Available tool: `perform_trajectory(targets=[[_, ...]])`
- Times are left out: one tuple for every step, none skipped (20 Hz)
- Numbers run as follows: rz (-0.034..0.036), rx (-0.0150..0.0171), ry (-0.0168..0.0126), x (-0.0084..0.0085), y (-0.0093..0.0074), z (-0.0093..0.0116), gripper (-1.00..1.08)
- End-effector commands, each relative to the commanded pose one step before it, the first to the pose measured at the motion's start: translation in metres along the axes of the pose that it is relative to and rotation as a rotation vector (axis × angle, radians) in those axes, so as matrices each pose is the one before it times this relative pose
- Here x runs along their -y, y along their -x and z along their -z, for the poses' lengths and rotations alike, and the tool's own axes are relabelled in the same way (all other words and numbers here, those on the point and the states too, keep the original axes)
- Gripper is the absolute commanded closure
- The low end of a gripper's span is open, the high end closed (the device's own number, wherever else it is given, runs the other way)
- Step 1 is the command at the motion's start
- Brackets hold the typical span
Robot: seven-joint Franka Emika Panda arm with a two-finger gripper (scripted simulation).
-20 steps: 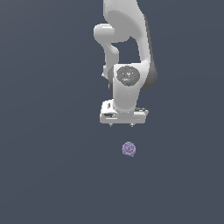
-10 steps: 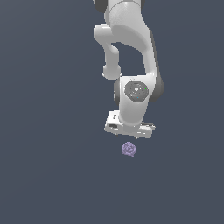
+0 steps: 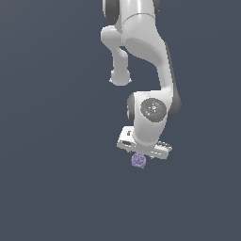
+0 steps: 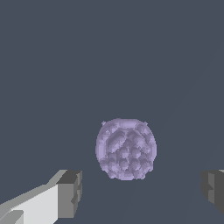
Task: Pick up the object and move it to a goal position.
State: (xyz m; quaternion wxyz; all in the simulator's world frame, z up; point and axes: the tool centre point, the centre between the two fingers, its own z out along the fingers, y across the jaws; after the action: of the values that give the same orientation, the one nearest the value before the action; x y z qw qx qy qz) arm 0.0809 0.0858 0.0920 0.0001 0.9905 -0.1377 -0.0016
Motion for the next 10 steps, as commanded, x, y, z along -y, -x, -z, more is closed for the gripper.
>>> perform_trajectory(targets=[[-0.01325, -0.00245, -0.00051, 0.00281, -0.00278, -0.00202, -0.92], [-0.00246, -0.00037, -0.00008, 0.00059, -0.00047, -0.00046, -0.92], [-0.00145, -0.00022, -0.00005, 0.00037, -0.00027, -0.00028, -0.92], [-0.00048, -0.00007, -0.00002, 0.00012, -0.00009, -0.00009, -0.92], [0.00351, 0.00098, 0.00023, -0.00057, 0.00084, 0.00025, -0.92], [0.00000, 0.00000, 0.00000, 0.00002, 0.00001, -0.00043, -0.92], [0.00000, 0.00000, 0.00000, 0.00006, 0.00002, -0.00128, -0.92], [0.00000, 0.00000, 0.00000, 0.00011, 0.00004, -0.00212, -0.92], [-0.00047, -0.00012, -0.00003, -0.00016, -0.00006, -0.00287, -0.92], [0.00000, 0.00000, 0.00000, 0.00018, 0.00010, -0.00379, -0.92]])
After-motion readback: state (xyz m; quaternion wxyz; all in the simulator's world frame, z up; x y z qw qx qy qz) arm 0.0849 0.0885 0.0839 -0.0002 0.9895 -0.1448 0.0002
